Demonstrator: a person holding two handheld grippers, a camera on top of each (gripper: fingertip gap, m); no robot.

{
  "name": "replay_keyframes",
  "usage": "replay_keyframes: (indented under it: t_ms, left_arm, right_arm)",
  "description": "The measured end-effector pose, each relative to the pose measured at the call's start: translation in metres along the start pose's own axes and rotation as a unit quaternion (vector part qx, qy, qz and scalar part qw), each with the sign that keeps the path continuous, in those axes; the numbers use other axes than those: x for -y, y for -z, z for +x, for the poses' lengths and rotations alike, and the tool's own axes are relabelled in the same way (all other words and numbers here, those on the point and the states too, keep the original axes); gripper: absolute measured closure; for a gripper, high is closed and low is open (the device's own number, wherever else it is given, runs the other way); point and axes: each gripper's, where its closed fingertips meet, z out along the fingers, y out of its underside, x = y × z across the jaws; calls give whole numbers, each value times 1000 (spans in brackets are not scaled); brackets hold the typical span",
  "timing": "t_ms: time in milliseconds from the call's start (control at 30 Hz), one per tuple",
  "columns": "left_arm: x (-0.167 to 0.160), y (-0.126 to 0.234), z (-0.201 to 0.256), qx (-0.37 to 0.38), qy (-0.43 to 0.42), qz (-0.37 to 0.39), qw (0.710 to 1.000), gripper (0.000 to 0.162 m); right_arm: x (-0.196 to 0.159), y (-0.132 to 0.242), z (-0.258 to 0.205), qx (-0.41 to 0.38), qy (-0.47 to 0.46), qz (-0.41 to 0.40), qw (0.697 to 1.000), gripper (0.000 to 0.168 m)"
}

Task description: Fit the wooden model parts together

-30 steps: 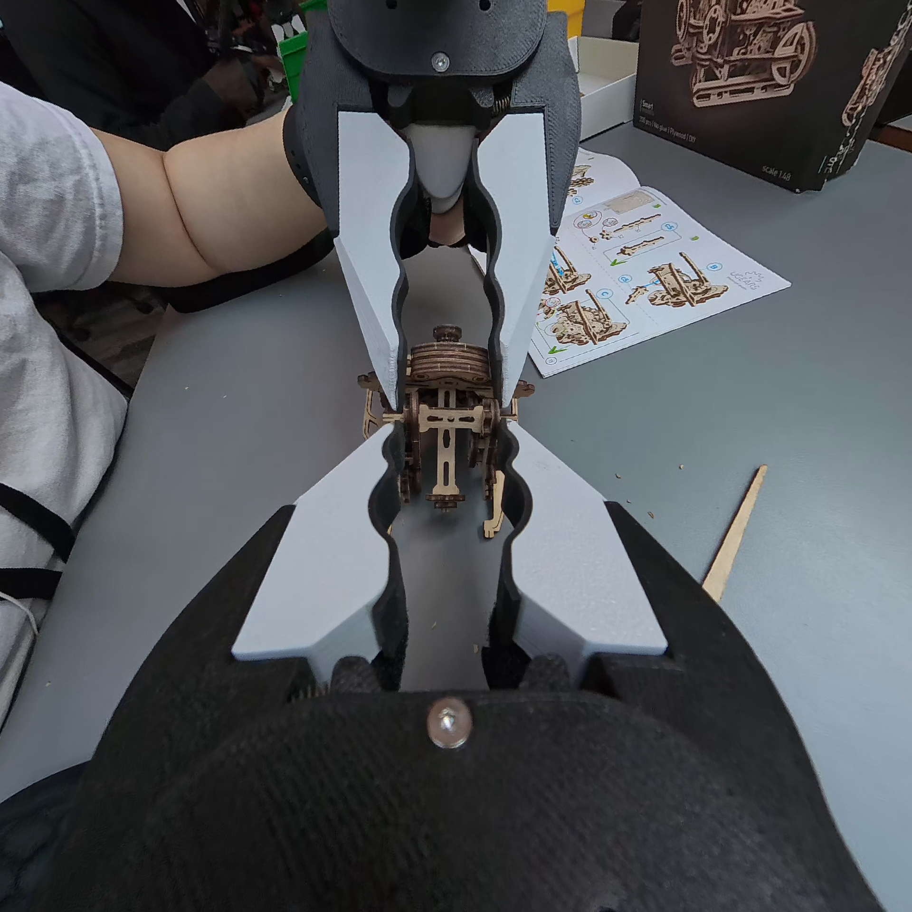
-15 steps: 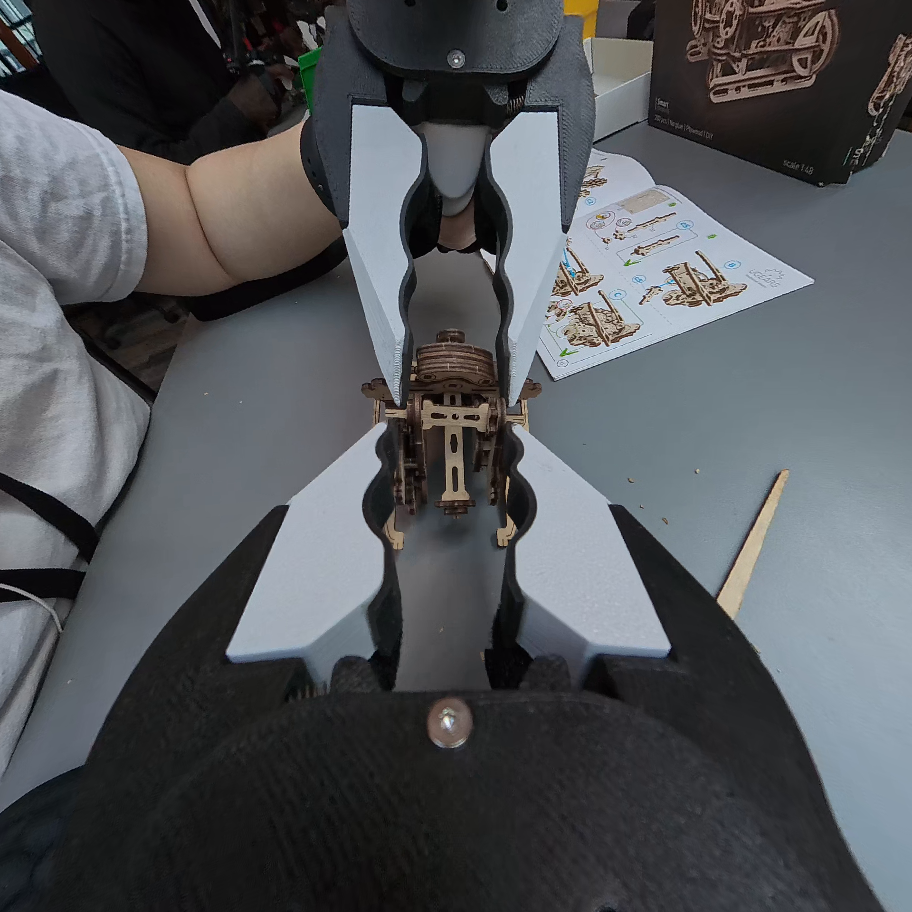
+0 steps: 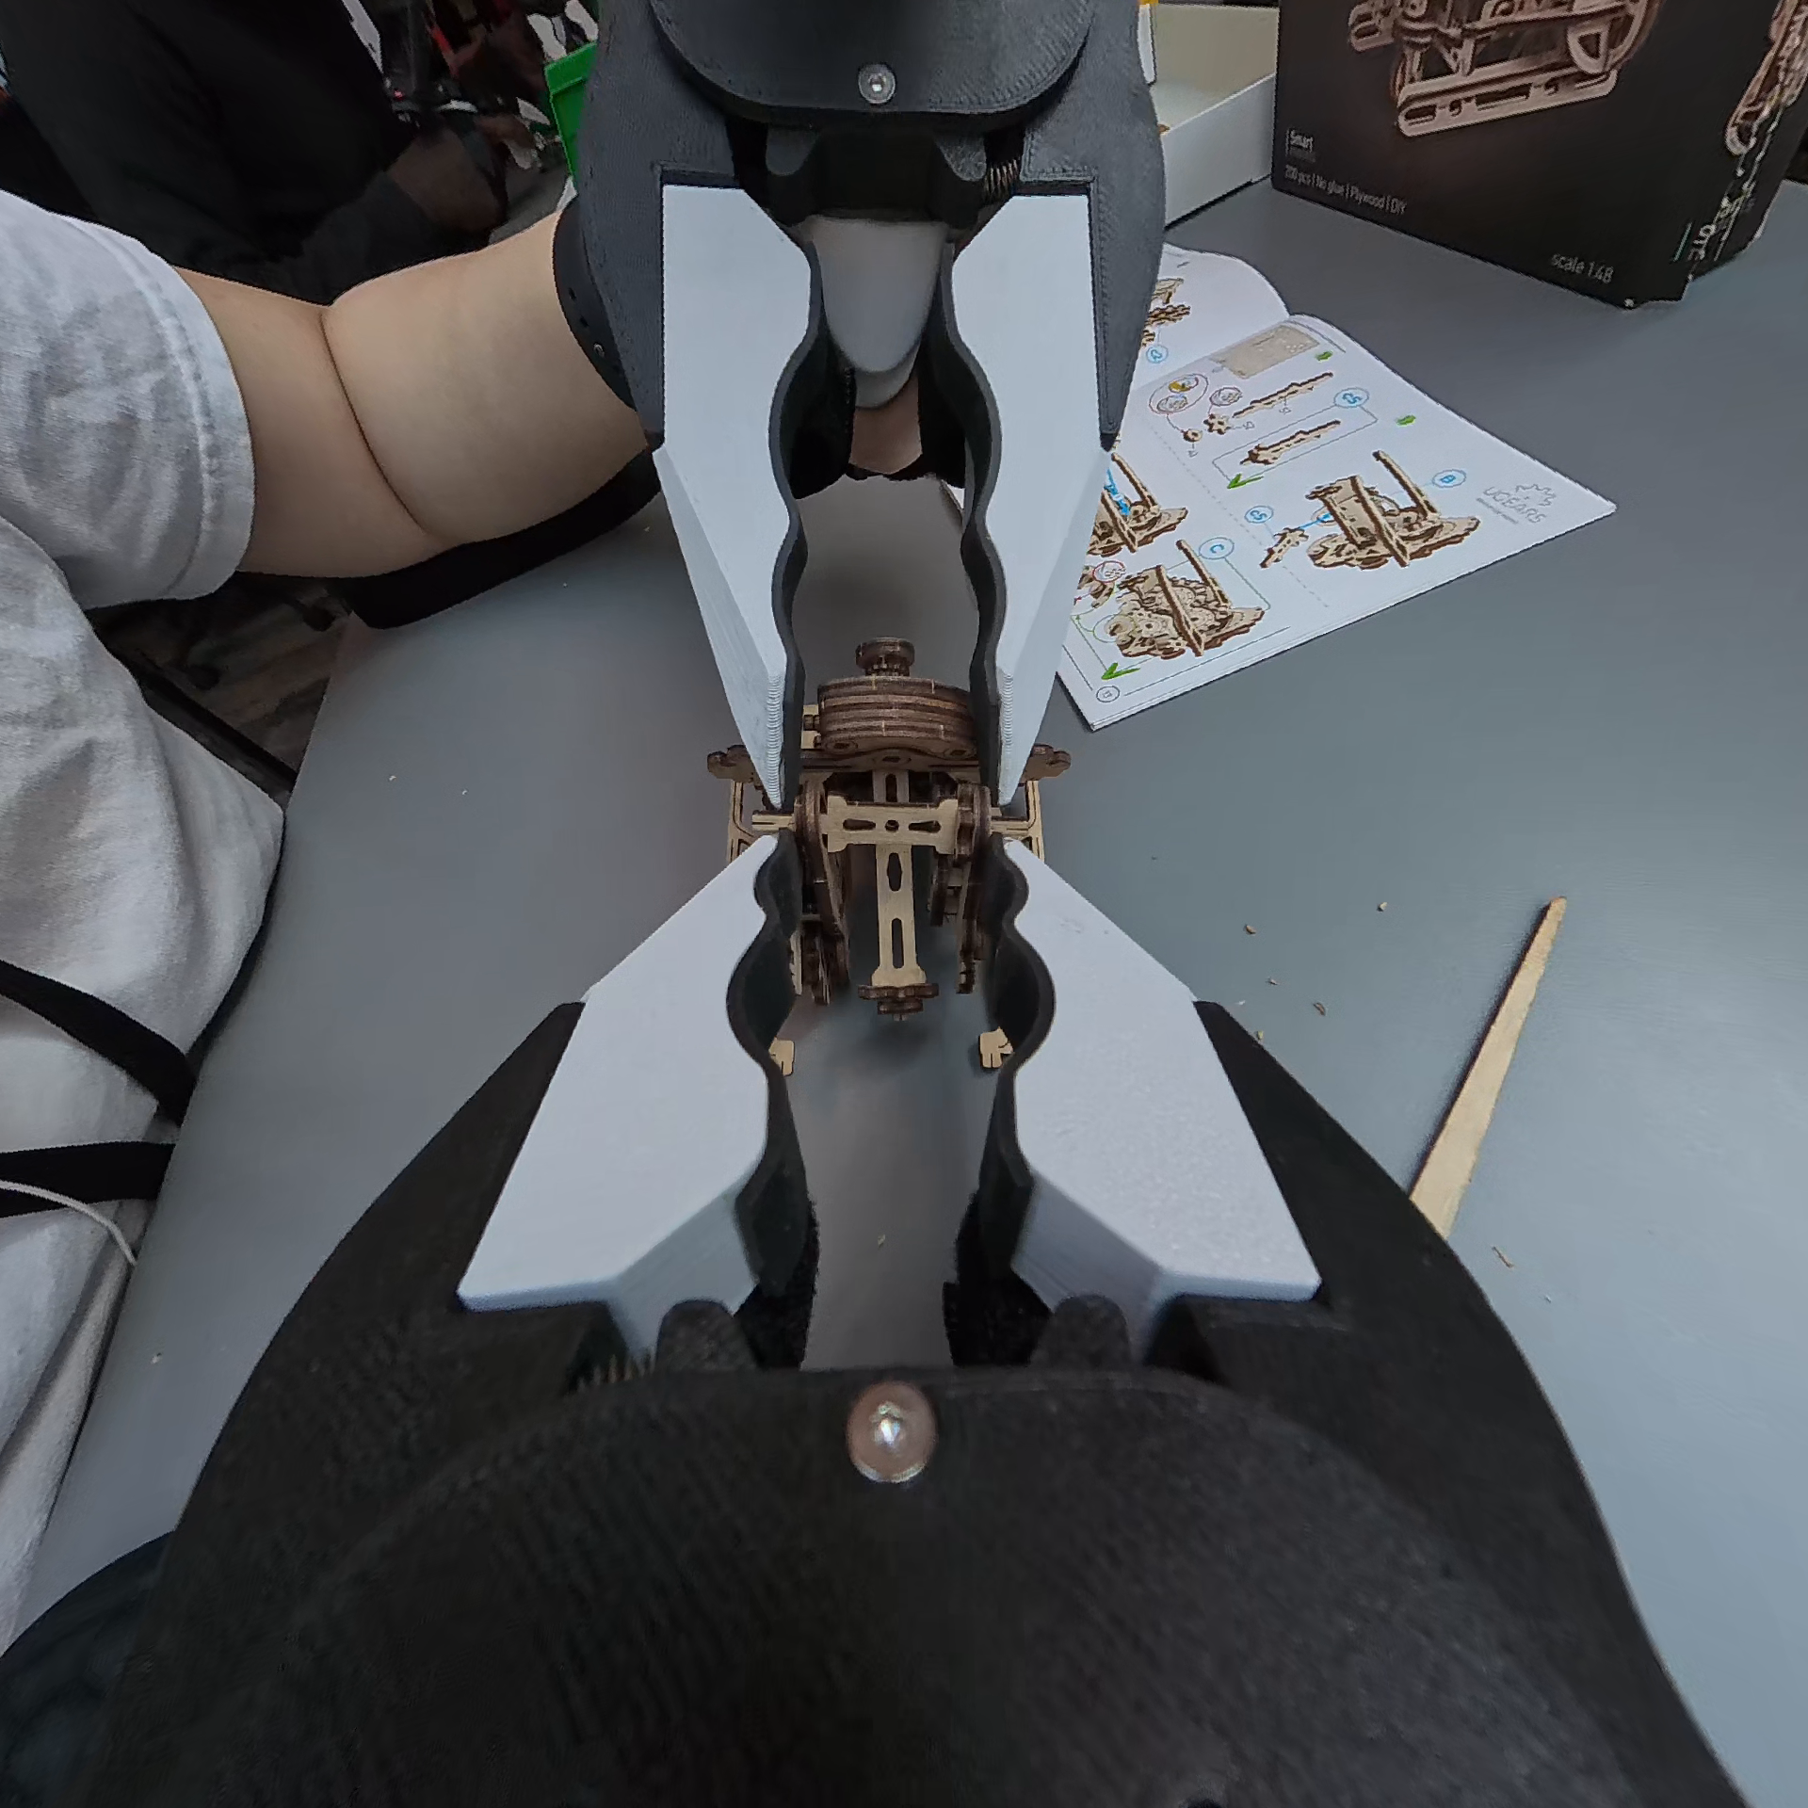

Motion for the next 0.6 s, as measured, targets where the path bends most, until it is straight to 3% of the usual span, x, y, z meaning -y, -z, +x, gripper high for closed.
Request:
replay_keyframes:
  t_ms: [600]
  left_arm:
    - [-1,-1,2,-14,4,5,1000,127]
  right_arm:
    - [-3,-1,-1,-9,10,-16,1000,135]
